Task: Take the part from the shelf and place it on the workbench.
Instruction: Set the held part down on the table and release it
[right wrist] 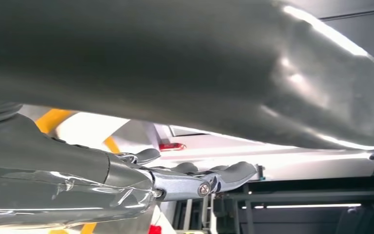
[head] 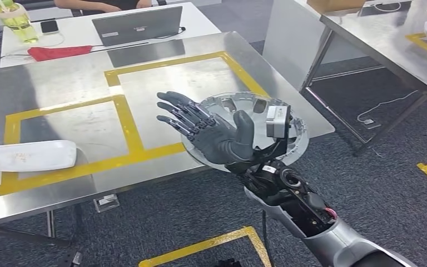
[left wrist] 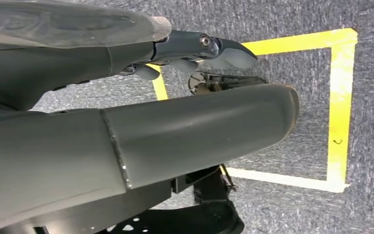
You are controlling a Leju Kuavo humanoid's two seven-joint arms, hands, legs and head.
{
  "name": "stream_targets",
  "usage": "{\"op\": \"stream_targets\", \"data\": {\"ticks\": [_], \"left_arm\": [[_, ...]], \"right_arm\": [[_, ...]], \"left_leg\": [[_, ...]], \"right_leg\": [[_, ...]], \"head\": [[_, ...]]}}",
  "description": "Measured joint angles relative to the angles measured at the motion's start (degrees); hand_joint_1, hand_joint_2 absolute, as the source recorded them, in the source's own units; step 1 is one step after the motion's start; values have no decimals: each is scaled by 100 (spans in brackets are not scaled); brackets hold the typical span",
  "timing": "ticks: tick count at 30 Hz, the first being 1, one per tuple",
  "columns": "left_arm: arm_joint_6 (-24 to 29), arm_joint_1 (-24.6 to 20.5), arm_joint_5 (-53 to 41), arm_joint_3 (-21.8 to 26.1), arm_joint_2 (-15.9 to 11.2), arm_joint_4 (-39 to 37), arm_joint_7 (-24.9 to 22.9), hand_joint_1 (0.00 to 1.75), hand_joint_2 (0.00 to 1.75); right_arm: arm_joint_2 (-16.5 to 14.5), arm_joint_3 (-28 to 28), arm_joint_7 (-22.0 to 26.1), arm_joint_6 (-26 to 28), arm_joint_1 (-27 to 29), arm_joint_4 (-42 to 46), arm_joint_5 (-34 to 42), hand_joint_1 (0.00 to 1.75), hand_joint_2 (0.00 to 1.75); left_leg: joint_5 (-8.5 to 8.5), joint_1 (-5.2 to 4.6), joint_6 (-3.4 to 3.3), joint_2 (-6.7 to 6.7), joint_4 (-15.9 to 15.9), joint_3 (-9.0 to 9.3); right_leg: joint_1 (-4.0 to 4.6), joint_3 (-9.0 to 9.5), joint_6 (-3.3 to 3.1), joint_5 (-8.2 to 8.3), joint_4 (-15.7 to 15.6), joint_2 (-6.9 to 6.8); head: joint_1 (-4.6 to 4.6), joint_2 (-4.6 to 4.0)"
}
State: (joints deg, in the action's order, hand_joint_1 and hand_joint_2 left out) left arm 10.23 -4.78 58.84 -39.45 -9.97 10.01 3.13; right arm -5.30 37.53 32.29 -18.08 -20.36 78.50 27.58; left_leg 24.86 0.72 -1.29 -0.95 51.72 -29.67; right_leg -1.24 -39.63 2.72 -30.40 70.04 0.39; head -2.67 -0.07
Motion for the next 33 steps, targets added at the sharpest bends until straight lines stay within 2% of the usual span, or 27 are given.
{"op": "stream_targets", "data": {"ticks": [2, 3, 4, 5, 7, 9, 10, 12, 13, 14, 15, 16, 17, 19, 20, 22, 24, 25, 27, 28, 29, 30, 31, 33], "left_arm": [[0, 0, 0, 0, -4, -1, -2, 0, 0], [0, -2, -1, -1, -12, -1, -3, 0, 0], [0, -4, -1, -1, -25, -1, -4, 0, 0], [-1, -4, -1, -2, -37, -1, -5, 0, 0], [-3, -2, -1, -3, -39, 0, -8, 0, 0], [-8, -6, -2, -4, -40, 0, -9, 0, 0], [-11, -10, -2, -4, -40, 0, -9, 0, 0], [-19, -12, -2, -4, -38, 0, -9, 0, 0], [-23, -8, -2, -5, -37, 0, -9, 0, 0], [-28, -3, -2, -6, -36, 0, -9, 0, 0], [-36, 0, -3, -7, -35, 0, -9, 0, 0], [-44, 1, -3, -9, -35, 0, -8, 0, 0], [-51, -1, -4, -10, -37, 0, -8, 0, 0], [-58, -9, -8, -15, -55, 0, -3, 0, 0], [-61, -14, -11, -18, -61, 0, 1, 0, 0], [-68, -22, -22, -23, -64, 1, 10, 0, 0], [-79, -25, -30, -26, -56, 2, 16, 0, 0], [-87, -26, -35, -26, -52, 2, 20, 0, 0], [-102, -24, -42, -26, -51, 2, 25, 0, 0], [-109, -20, -43, -26, -49, 2, 26, 0, 0], [-113, -15, -43, -26, -46, 2, 26, 0, 0], [-116, -12, -41, -26, -41, 2, 26, 0, 0], [-117, -10, -39, -26, -36, 2, 26, 0, 0], [-120, -13, -35, -26, -26, 2, 26, 0, 0]], "right_arm": [[31, 2, 3, -7, 16, 51, -1, 0, 0], [45, 5, 5, -13, 15, 76, -3, 0, 0], [57, 8, 7, -20, 21, 102, -7, 0, 0], [67, 9, 9, -28, 29, 125, -10, 0, 0], [77, 10, 12, -49, 48, 170, -16, 0, 0], [79, 9, 17, -69, 53, 217, -17, 0, 0], [80, 8, 20, -80, 55, 241, -16, 0, 0], [82, 6, 20, -98, 64, 269, -15, 0, 0], [85, 6, 19, -104, 75, 278, -16, 0, 0], [89, 6, 16, -105, 88, 285, -16, 0, 0], [92, 5, 14, -105, 97, 293, -17, 0, 0], [94, 5, 13, -105, 102, 306, -17, 0, 0], [95, 4, 12, -105, 104, 322, -17, 0, 0], [96, 3, 12, -107, 103, 354, -17, 0, 0], [97, 2, 13, -108, 106, 367, -17, 0, 0], [102, -2, 11, -107, 117, 389, -26, 0, 0], [116, -11, 10, -104, 125, 423, -41, 0, 0], [126, -17, 10, -103, 125, 438, -49, 0, 0], [147, -25, 5, -103, 134, 453, -62, 0, 0], [156, -28, 2, -103, 148, 454, -73, 0, 0], [166, -32, -3, -103, 164, 456, -80, 0, 0], [176, -36, -9, -104, 178, 464, -89, 0, 0], [182, -39, -14, -105, 188, 477, -97, 0, 0], [188, -44, -21, -108, 194, 514, -104, 0, 0]], "left_leg": [[79, 39, 91, -18, 67, 36], [124, 38, 144, -26, 123, 38], [155, 26, 191, -32, 164, 31], [172, 10, 226, -44, 190, 20], [189, 9, 274, -83, 192, 22], [320, 32, 312, -73, 359, -31], [463, 37, 327, -46, 615, -149], [830, 35, 337, 9, 1464, -577], [948, 32, 333, 24, 1849, -792], [960, 28, 318, 36, 2054, -928], [848, 21, 290, 48, 2010, -949], [637, 11, 249, 69, 1721, -848], [383, -4, 194, 121, 1278, -666], [77, -37, 109, 246, 528, -347], [31, -57, 90, 282, 346, -271], [31, -74, 78, 245, 272, -245], [2, -42, 44, 168, 196, -197], [-13, -22, 24, 127, 155, -171], [-16, -24, 3, 54, 133, -145], [-10, -29, -2, 15, 140, -144], [-2, -34, -2, -22, 149, -143], [10, -36, 0, -60, 161, -139], [26, -38, 8, -98, 174, -130], [68, -47, 38, -163, 202, -99]], "right_leg": [[-37, 357, 55, 434, -772, -95], [-44, 521, 61, 574, -1126, -141], [-45, 613, 42, 634, -1340, -170], [-37, 628, 4, 618, -1403, -172], [-28, 600, -115, 606, -1383, -89], [-33, 613, -192, 606, -1391, -22], [-35, 624, -222, 606, -1398, 5], [-14, 626, -265, 601, -1400, 59], [4, 628, -280, 596, -1400, 93], [23, 633, -291, 593, -1400, 134], [40, 643, -298, 590, -1400, 180], [54, 656, -300, 588, -1400, 229], [64, 669, -302, 587, -1401, 279], [80, 669, -287, 585, -1404, 364], [76, 659, -271, 587, -1407, 398], [60, 646, -217, 600, -1429, 458], [73, 629, -159, 534, -1361, 394], [85, 556, -133, 413, -1176, 303], [87, 242, -91, 29, -459, 99], [79, 58, -76, -133, -69, 49], [74, -60, -68, -200, 177, 25], [73, -67, -68, -145, 191, 9], [73, 52, -74, 22, -46, -10], [94, 488, -114, 407, -900, -110]], "head": [[-30, 0], [-60, 0], [-81, 0], [-76, 0], [-18, 0], [59, 0], [99, 0], [175, 0], [195, 0], [204, 0], [206, 0], [207, 0], [209, 0], [203, 0], [203, 0], [204, 0], [187, 0], [156, 0], [82, 0], [55, 0], [35, 0], [16, 0], [-8, 0], [-51, 0]]}}
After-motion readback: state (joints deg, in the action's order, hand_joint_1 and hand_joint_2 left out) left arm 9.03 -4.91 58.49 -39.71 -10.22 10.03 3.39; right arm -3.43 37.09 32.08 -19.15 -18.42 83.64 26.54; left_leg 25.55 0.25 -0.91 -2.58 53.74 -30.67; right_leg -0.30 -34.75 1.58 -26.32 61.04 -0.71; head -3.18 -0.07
